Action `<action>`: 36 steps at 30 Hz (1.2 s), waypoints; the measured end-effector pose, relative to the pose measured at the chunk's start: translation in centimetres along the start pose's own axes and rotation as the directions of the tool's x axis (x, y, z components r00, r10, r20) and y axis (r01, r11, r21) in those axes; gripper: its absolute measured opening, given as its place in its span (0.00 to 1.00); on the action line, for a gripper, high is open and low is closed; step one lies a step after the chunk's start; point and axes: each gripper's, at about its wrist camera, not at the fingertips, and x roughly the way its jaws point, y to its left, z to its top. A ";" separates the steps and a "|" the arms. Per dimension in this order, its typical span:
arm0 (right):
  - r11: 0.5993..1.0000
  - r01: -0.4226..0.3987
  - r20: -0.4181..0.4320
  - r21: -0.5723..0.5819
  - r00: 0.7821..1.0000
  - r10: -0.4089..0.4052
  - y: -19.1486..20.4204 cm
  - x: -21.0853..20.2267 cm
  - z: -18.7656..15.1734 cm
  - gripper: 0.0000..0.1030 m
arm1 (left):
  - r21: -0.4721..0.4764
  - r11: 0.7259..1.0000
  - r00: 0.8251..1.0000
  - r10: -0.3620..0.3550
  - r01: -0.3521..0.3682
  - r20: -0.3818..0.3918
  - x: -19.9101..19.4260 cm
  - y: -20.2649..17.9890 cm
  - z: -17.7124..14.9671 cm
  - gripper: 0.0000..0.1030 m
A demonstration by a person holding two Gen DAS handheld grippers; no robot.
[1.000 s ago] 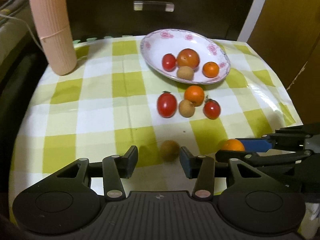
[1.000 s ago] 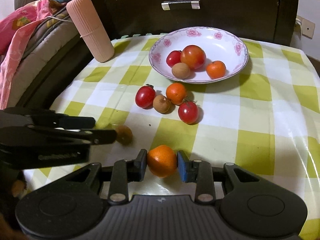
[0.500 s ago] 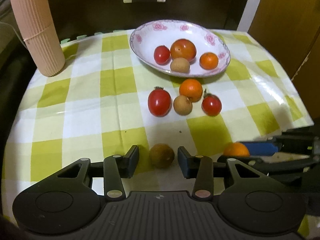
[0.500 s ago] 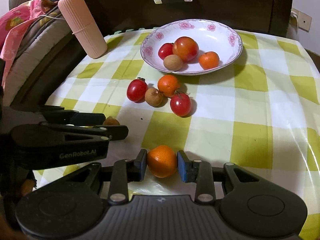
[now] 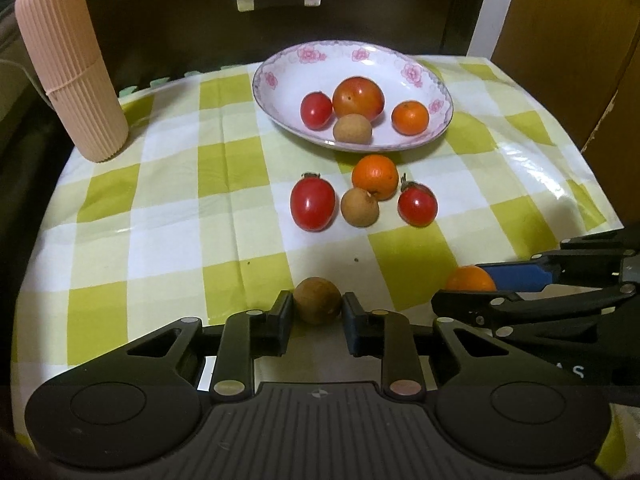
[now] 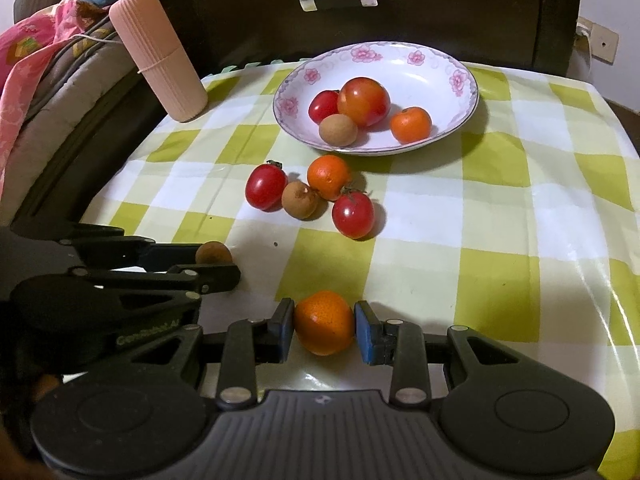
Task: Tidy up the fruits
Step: 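Carry the orange tomato and brown kiwi in both grippers over the white bowl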
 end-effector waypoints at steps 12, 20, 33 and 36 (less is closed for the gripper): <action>1.000 0.015 0.064 0.010 0.998 -0.015 -0.3 -0.6 1.9 0.31 | -0.026 0.999 0.998 -0.032 0.034 0.061 -0.9 -0.1 2.2 0.32; 0.999 0.034 0.110 0.032 0.993 -0.037 -1.1 -0.8 3.9 0.31 | -0.048 0.998 0.994 -0.046 0.050 0.095 -0.6 -0.1 4.3 0.32; 0.998 0.051 0.168 0.045 0.984 -0.058 -2.7 0.2 7.8 0.31 | -0.074 0.996 0.991 -0.035 0.045 0.129 1.0 0.5 7.9 0.31; 0.997 0.049 0.163 0.060 0.985 -0.058 -3.2 0.9 8.1 0.31 | -0.077 0.996 0.992 -0.031 0.040 0.124 1.6 0.5 8.2 0.31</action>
